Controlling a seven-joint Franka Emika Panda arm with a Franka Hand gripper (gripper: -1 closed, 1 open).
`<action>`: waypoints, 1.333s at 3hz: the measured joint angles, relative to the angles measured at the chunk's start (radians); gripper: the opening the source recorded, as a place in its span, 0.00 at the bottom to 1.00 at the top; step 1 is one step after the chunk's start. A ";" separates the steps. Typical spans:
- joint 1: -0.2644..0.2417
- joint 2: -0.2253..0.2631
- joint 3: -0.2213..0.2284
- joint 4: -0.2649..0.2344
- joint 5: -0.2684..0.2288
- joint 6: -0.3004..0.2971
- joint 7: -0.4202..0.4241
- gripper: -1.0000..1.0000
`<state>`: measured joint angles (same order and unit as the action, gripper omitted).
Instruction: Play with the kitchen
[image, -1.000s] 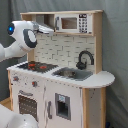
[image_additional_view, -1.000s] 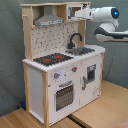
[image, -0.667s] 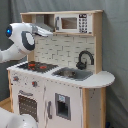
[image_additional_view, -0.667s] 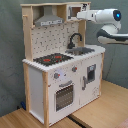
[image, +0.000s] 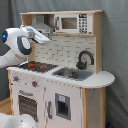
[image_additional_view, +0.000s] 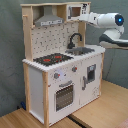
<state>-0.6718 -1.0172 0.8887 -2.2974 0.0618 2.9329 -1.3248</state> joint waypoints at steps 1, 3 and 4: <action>-0.005 -0.054 0.014 -0.020 0.000 -0.036 0.104 1.00; -0.032 -0.145 0.064 -0.016 0.000 -0.140 0.323 1.00; -0.050 -0.175 0.097 -0.002 0.000 -0.192 0.430 1.00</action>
<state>-0.7219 -1.1920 0.9853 -2.2993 0.0614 2.7410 -0.8945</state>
